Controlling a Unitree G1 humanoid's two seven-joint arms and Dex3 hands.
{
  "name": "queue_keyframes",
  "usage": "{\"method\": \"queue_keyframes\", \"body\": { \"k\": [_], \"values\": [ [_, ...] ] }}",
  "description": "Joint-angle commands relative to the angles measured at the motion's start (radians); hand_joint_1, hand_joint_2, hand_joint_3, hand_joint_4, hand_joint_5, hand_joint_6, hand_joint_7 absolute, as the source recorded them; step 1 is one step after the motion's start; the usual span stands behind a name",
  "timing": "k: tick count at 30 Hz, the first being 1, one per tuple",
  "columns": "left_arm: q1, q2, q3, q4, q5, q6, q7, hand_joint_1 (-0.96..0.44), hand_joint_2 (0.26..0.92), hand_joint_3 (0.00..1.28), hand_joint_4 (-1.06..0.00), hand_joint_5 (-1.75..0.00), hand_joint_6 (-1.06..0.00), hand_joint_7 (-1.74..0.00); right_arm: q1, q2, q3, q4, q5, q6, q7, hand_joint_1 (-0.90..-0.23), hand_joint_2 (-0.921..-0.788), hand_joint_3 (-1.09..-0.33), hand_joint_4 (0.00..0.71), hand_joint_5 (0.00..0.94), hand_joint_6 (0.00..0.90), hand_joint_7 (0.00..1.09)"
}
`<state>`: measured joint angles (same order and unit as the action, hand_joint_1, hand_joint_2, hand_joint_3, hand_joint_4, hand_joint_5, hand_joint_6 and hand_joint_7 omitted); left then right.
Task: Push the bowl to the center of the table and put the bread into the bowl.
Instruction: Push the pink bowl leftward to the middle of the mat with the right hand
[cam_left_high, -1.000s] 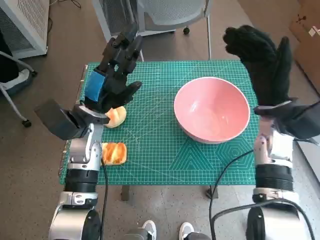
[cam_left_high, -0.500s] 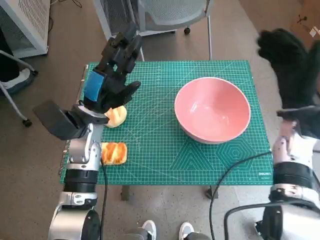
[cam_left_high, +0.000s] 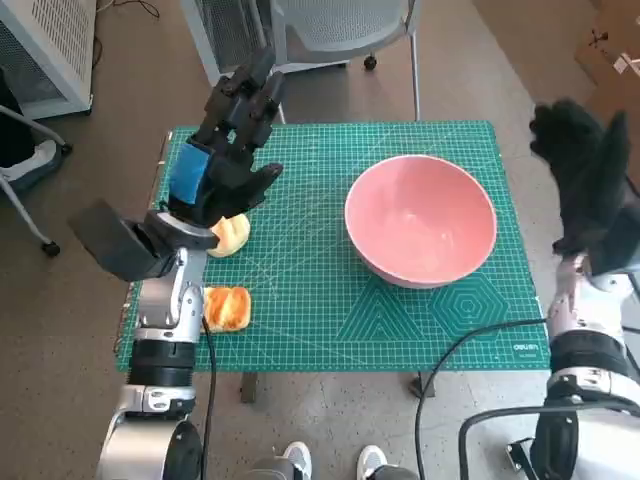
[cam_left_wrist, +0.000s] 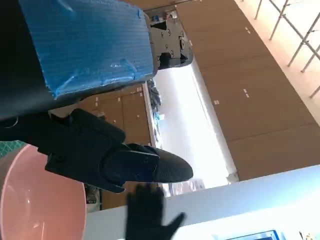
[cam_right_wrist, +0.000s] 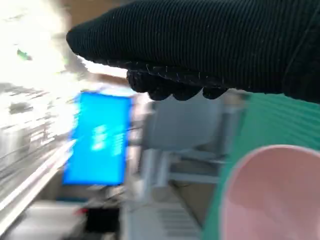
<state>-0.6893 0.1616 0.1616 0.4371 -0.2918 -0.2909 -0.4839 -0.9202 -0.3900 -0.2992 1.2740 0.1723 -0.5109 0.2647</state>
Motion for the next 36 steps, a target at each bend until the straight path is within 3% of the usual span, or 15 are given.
{"method": "queue_keyframes", "body": {
  "k": [1, 9, 22, 29, 36],
  "values": [
    [0.020, 0.006, 0.006, -0.033, -0.016, 0.015, 0.001, -0.59, 0.919, 0.21, -0.01, 0.00, 0.00, -0.35, 0.033, 0.014, -0.009, 0.030, -0.009, 0.072, -0.034, -0.617, -0.921, -0.747, 0.283, 0.018, 0.409, 0.03],
    [0.042, 0.012, 0.008, -0.068, -0.017, 0.031, 0.007, -0.58, 0.920, 0.21, -0.01, 0.00, 0.00, -0.35, 0.049, 0.037, -0.012, 0.042, -0.023, 0.119, -0.069, -0.625, -0.921, -0.740, 0.307, 0.022, 0.420, 0.03],
    [0.075, 0.023, 0.005, -0.120, -0.009, 0.051, 0.029, -0.59, 0.919, 0.22, -0.01, 0.00, 0.00, -0.35, 0.063, 0.112, -0.014, 0.046, -0.030, 0.150, -0.063, -0.632, -0.921, -0.723, 0.332, 0.017, 0.438, 0.03],
    [0.103, 0.037, 0.010, -0.166, -0.014, 0.075, 0.039, -0.58, 0.918, 0.22, -0.01, 0.00, 0.00, -0.35, 0.049, 0.156, 0.000, 0.047, -0.040, 0.163, -0.066, -0.584, -0.921, -0.740, 0.316, 0.005, 0.412, 0.02],
    [0.140, 0.048, 0.015, -0.222, -0.013, 0.094, 0.053, -0.58, 0.917, 0.22, -0.01, 0.00, 0.00, -0.35, 0.032, 0.198, 0.001, 0.044, -0.034, 0.171, -0.052, -0.592, -0.921, -0.749, 0.315, 0.003, 0.406, 0.01]
  ]
}}
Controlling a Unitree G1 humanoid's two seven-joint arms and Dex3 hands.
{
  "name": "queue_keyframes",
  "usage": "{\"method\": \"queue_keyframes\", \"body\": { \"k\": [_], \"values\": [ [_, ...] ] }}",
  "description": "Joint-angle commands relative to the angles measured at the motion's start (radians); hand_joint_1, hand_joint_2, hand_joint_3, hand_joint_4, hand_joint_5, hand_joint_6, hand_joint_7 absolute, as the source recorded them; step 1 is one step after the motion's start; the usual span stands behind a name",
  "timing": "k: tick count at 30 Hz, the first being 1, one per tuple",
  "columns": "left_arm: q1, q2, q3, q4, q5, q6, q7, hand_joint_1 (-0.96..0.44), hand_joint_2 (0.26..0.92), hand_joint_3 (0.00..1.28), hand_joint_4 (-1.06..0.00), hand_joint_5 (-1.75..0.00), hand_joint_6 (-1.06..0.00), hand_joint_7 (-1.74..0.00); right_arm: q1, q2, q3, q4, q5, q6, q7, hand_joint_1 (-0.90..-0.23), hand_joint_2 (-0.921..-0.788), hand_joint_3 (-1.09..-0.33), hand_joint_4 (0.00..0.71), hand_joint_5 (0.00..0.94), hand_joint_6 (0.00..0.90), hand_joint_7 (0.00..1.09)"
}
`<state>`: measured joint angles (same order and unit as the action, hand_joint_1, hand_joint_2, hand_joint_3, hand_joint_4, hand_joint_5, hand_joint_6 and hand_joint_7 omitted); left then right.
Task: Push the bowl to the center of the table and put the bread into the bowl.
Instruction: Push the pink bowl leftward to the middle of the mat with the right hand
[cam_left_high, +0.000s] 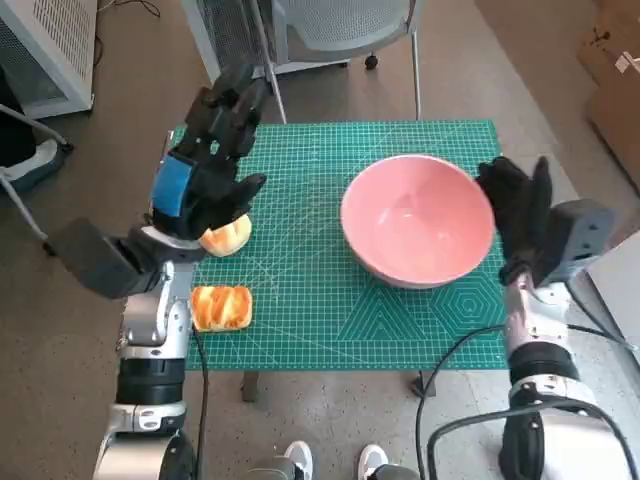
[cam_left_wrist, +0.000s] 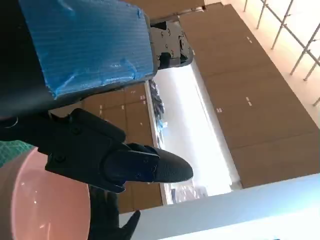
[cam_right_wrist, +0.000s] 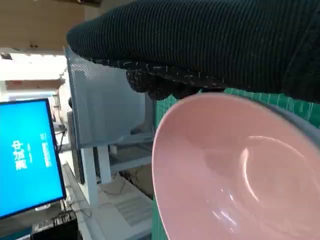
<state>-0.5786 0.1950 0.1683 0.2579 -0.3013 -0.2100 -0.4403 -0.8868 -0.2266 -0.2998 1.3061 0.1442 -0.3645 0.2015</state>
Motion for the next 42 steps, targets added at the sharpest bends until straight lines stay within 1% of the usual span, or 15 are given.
{"method": "queue_keyframes", "body": {
  "k": [1, 7, 14, 17, 22, 29, 32, 36, 42],
  "values": [
    [0.037, 0.017, 0.010, -0.052, -0.003, 0.014, 0.011, -0.58, 0.917, 0.22, -0.01, 0.00, 0.00, -0.35, -0.005, 0.042, 0.001, 0.011, -0.005, 0.025, 0.014, -0.595, -0.921, -0.749, 0.314, 0.002, 0.405, 0.01],
    [0.072, 0.031, 0.019, -0.094, 0.000, 0.020, 0.023, -0.58, 0.914, 0.22, -0.01, 0.00, 0.00, -0.35, -0.020, 0.075, -0.005, 0.015, 0.000, 0.034, 0.021, -0.580, -0.921, -0.781, 0.298, 0.000, 0.391, 0.01],
    [0.110, 0.052, 0.029, -0.138, 0.016, 0.026, 0.054, -0.63, 0.919, 0.21, -0.02, 0.00, 0.00, -0.36, -0.039, 0.115, -0.013, 0.014, 0.006, 0.047, 0.027, -0.561, -0.921, -0.845, 0.285, 0.000, 0.383, 0.00],
    [0.127, 0.061, 0.036, -0.152, 0.023, 0.028, 0.067, -0.64, 0.920, 0.21, -0.02, -0.01, 0.00, -0.35, -0.050, 0.134, -0.022, 0.013, 0.015, 0.058, 0.035, -0.559, -0.921, -0.859, 0.283, 0.000, 0.379, 0.00],
    [0.155, 0.069, 0.043, -0.179, 0.032, 0.031, 0.088, -0.65, 0.921, 0.20, -0.03, -0.01, 0.00, -0.34, -0.066, 0.154, -0.032, 0.014, 0.025, 0.079, 0.041, -0.551, -0.921, -0.862, 0.277, 0.000, 0.371, 0.00],
    [0.184, 0.073, 0.045, -0.214, 0.035, 0.042, 0.117, -0.66, 0.921, 0.19, -0.04, -0.01, 0.00, -0.34, -0.087, 0.181, -0.029, 0.015, 0.015, 0.092, 0.046, -0.533, -0.921, -0.860, 0.271, 0.000, 0.366, 0.00],
    [0.193, 0.075, 0.045, -0.229, 0.034, 0.049, 0.126, -0.67, 0.921, 0.19, -0.03, -0.01, 0.00, -0.33, -0.093, 0.187, -0.027, 0.016, 0.010, 0.095, 0.052, -0.533, -0.921, -0.860, 0.271, 0.000, 0.367, 0.00],
    [0.203, 0.079, 0.047, -0.242, 0.032, 0.053, 0.132, -0.67, 0.921, 0.19, -0.02, 0.00, 0.00, -0.32, -0.100, 0.186, -0.023, 0.016, 0.004, 0.094, 0.064, -0.539, -0.921, -0.860, 0.274, 0.002, 0.372, 0.00],
    [0.212, 0.090, 0.059, -0.247, 0.026, 0.058, 0.132, -0.68, 0.921, 0.19, -0.02, 0.00, 0.00, -0.30, -0.123, 0.160, -0.021, -0.001, 0.008, 0.077, 0.105, -0.552, -0.921, -0.844, 0.270, 0.000, 0.380, 0.01]
  ]
}}
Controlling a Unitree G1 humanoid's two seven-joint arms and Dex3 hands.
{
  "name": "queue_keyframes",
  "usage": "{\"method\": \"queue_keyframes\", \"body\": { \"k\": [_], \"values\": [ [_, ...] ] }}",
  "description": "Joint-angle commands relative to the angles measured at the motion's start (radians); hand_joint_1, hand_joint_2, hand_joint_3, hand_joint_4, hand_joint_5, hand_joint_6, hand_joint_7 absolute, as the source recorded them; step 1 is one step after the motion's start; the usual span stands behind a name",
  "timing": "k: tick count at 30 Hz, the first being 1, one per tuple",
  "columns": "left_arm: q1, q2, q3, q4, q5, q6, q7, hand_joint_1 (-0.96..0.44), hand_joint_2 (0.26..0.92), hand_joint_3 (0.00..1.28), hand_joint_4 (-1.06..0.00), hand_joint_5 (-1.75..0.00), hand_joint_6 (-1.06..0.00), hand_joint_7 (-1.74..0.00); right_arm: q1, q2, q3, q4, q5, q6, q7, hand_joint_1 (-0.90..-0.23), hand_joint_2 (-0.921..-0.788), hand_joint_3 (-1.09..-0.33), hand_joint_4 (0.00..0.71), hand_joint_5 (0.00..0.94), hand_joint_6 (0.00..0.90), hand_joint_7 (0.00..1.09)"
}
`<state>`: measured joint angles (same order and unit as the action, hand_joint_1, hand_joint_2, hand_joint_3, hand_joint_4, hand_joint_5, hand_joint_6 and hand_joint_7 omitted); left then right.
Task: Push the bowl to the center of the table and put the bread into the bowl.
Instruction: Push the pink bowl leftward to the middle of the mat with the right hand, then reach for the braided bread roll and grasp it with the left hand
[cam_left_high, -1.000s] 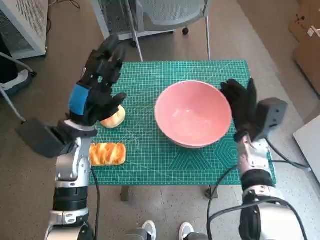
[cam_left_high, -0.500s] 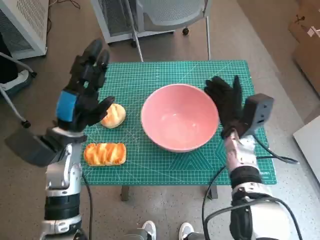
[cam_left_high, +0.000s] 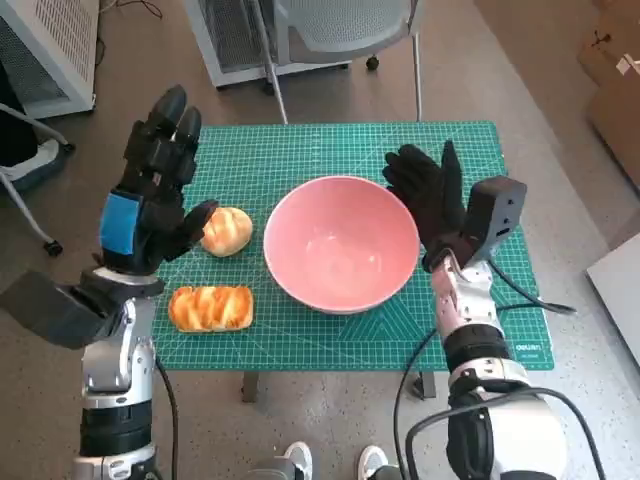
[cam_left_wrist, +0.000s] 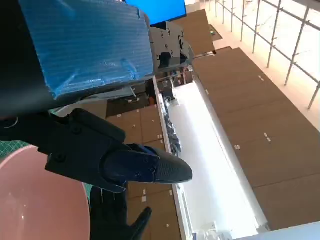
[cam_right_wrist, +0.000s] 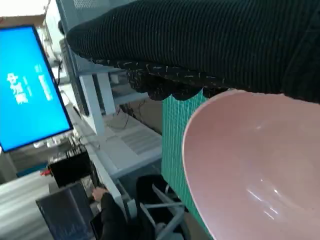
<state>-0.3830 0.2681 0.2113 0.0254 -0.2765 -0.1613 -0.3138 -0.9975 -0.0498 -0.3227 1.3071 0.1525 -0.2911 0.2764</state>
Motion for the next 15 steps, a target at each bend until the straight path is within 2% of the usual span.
{"method": "queue_keyframes", "body": {
  "k": [1, 4, 8, 15],
  "values": [
    [0.019, 0.018, 0.019, -0.017, -0.002, 0.011, 0.005, -0.68, 0.921, 0.19, -0.02, 0.00, 0.00, -0.30, -0.019, -0.022, 0.003, -0.009, 0.001, -0.005, 0.041, -0.552, -0.921, -0.843, 0.269, 0.000, 0.380, 0.01],
    [0.022, 0.023, 0.025, -0.023, -0.006, 0.016, 0.005, -0.68, 0.921, 0.18, -0.02, 0.00, 0.00, -0.29, -0.031, -0.035, 0.009, -0.029, 0.001, -0.035, 0.066, -0.551, -0.921, -0.838, 0.265, 0.000, 0.379, 0.01],
    [0.021, 0.030, 0.035, -0.027, -0.013, 0.024, 0.001, -0.68, 0.921, 0.16, -0.03, 0.00, 0.00, -0.29, -0.036, -0.052, 0.022, -0.078, 0.001, -0.131, 0.114, -0.550, -0.921, -0.839, 0.260, 0.000, 0.368, 0.00],
    [0.018, 0.032, 0.033, -0.028, -0.007, 0.018, -0.007, -0.68, 0.921, 0.15, -0.04, -0.01, 0.00, -0.33, -0.030, -0.089, -0.009, -0.161, 0.073, -0.303, 0.270, -0.591, -0.921, -0.759, 0.267, 0.004, 0.368, 0.01]
  ]
}}
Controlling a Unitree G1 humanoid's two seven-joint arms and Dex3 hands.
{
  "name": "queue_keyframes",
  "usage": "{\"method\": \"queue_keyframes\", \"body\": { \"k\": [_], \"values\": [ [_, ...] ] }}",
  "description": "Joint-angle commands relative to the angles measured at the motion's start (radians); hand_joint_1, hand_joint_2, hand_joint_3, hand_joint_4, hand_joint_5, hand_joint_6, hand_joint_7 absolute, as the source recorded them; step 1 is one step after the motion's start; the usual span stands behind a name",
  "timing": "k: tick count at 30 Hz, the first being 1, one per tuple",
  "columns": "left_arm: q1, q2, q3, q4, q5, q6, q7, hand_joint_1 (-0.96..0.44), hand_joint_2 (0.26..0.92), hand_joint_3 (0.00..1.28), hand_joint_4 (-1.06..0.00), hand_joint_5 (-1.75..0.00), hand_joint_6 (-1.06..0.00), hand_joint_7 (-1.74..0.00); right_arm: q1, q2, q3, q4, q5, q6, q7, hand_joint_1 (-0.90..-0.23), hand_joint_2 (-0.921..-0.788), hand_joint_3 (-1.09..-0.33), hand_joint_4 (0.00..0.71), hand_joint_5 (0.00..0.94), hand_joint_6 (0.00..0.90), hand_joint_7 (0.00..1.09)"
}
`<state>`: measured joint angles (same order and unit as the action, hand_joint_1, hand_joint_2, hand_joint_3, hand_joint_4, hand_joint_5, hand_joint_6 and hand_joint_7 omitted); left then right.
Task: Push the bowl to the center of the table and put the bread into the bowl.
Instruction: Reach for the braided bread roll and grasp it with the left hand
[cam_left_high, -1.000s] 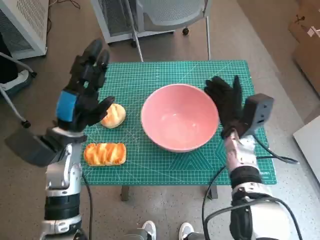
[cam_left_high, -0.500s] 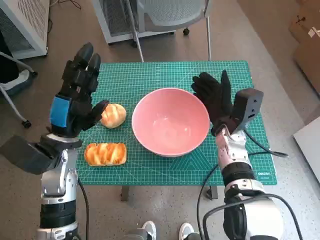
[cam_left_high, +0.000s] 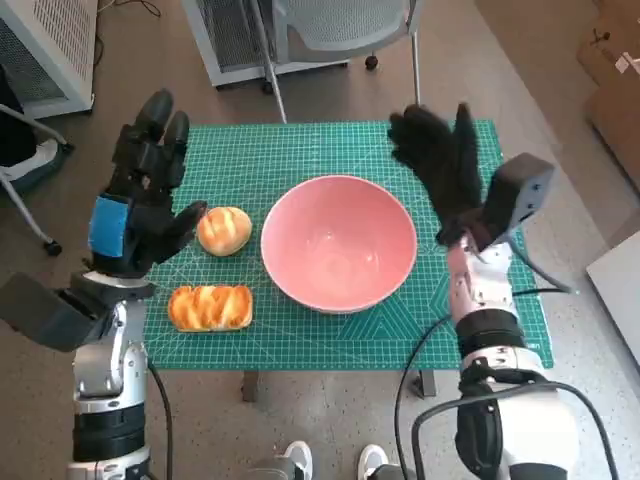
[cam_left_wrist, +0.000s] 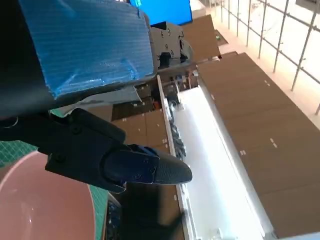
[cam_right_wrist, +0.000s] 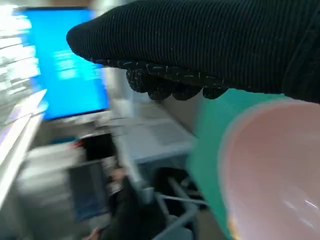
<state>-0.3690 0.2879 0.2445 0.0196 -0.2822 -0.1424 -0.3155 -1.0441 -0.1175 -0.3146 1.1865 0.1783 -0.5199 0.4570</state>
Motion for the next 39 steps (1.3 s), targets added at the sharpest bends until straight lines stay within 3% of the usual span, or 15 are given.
{"method": "queue_keyframes", "body": {
  "k": [1, 8, 15, 17, 22, 27, 29, 32, 39],
  "values": [
    [0.006, 0.012, -0.002, -0.023, 0.000, -0.003, -0.007, -0.67, 0.921, 0.15, -0.04, -0.01, 0.00, -0.33, 0.019, -0.024, -0.019, -0.055, 0.058, -0.093, 0.110, -0.602, -0.921, -0.743, 0.270, 0.005, 0.373, 0.01],
    [0.018, 0.029, -0.010, -0.023, 0.003, -0.018, -0.045, -0.64, 0.921, 0.14, -0.05, -0.01, 0.00, -0.32, 0.067, -0.032, -0.026, -0.189, 0.155, -0.191, 0.258, -0.633, -0.921, -0.688, 0.291, 0.011, 0.403, 0.02],
    [0.071, 0.122, -0.029, -0.071, 0.085, -0.026, -0.103, -0.63, 0.919, 0.13, -0.03, 0.00, 0.00, -0.26, 0.107, -0.041, -0.019, -0.273, 0.222, -0.201, 0.353, -0.645, -0.921, -0.670, 0.308, 0.014, 0.424, 0.03],
    [0.097, 0.188, -0.036, -0.115, 0.145, 0.005, -0.125, -0.62, 0.915, 0.12, -0.02, 0.00, 0.00, -0.26, 0.116, -0.044, -0.015, -0.290, 0.228, -0.198, 0.362, -0.643, -0.921, -0.668, 0.309, 0.013, 0.423, 0.03],
    [0.178, 0.376, -0.070, -0.324, 0.324, 0.243, -0.195, -0.56, 0.845, 0.07, -0.01, 0.00, -0.01, -0.28, 0.128, -0.051, -0.007, -0.310, 0.227, -0.174, 0.351, -0.641, -0.921, -0.665, 0.311, 0.011, 0.423, 0.02],
    [0.217, 0.511, -0.138, -0.506, 0.491, 0.515, -0.277, -0.32, 0.728, 0.02, -0.01, 0.00, -0.13, -0.16, 0.130, -0.054, -0.006, -0.304, 0.222, -0.163, 0.336, -0.633, -0.921, -0.663, 0.312, 0.009, 0.425, 0.02],
    [0.226, 0.556, -0.180, -0.568, 0.564, 0.636, -0.312, -0.28, 0.714, 0.02, -0.01, 0.00, -0.17, -0.11, 0.129, -0.055, -0.006, -0.297, 0.219, -0.164, 0.332, -0.632, -0.921, -0.662, 0.313, 0.009, 0.426, 0.02],
    [0.226, 0.588, -0.224, -0.619, 0.628, 0.748, -0.344, -0.17, 0.705, 0.01, -0.03, 0.00, -0.24, -0.05, 0.127, -0.056, -0.006, -0.289, 0.218, -0.166, 0.330, -0.630, -0.921, -0.662, 0.313, 0.007, 0.423, 0.02],
    [0.224, 0.590, -0.288, -0.673, 0.698, 0.881, -0.367, -0.10, 0.706, 0.01, -0.07, -0.01, -0.30, -0.03, 0.117, -0.053, -0.004, -0.268, 0.219, -0.175, 0.333, -0.628, -0.921, -0.665, 0.308, 0.003, 0.423, 0.01]
  ]
}}
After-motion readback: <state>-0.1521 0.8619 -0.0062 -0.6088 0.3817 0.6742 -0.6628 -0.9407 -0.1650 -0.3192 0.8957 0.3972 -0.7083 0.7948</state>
